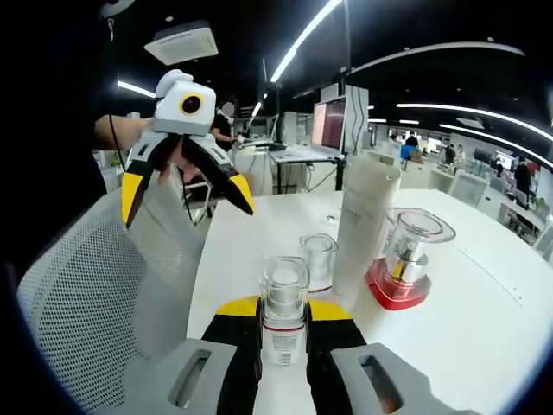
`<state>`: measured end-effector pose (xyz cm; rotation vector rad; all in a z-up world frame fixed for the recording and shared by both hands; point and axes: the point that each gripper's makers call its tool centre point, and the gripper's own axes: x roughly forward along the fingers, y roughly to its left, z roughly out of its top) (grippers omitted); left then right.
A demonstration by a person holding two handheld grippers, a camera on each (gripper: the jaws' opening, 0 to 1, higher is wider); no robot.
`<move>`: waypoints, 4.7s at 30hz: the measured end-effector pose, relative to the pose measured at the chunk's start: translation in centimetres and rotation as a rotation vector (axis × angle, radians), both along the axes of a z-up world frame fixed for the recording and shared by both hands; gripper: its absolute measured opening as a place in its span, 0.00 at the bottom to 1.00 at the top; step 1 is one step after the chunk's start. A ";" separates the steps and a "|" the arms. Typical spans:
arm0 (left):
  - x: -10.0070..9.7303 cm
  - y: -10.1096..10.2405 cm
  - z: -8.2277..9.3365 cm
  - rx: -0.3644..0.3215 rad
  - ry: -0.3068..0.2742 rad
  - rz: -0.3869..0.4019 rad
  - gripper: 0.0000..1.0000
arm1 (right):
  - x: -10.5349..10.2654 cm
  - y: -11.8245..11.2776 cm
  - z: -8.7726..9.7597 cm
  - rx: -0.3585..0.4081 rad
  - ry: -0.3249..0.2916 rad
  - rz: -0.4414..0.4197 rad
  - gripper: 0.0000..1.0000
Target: Arrange the skincare products in the storage area until every visible bottle or jar stands upright without overlapping.
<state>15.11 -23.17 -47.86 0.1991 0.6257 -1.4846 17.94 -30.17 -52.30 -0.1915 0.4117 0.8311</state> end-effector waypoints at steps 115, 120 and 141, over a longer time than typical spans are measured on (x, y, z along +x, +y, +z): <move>-0.9 0.3 -3.1 0.088 0.048 -0.038 0.70 | 1.3 -3.4 -5.2 -0.038 0.129 -0.234 0.12; -0.9 0.2 -3.1 0.090 0.046 -0.037 0.66 | 0.4 -3.4 -5.0 -0.033 0.136 -0.243 0.16; 1.3 0.9 -2.3 0.065 -0.019 0.112 0.99 | -3.3 -4.4 -2.1 0.022 0.127 -0.362 0.51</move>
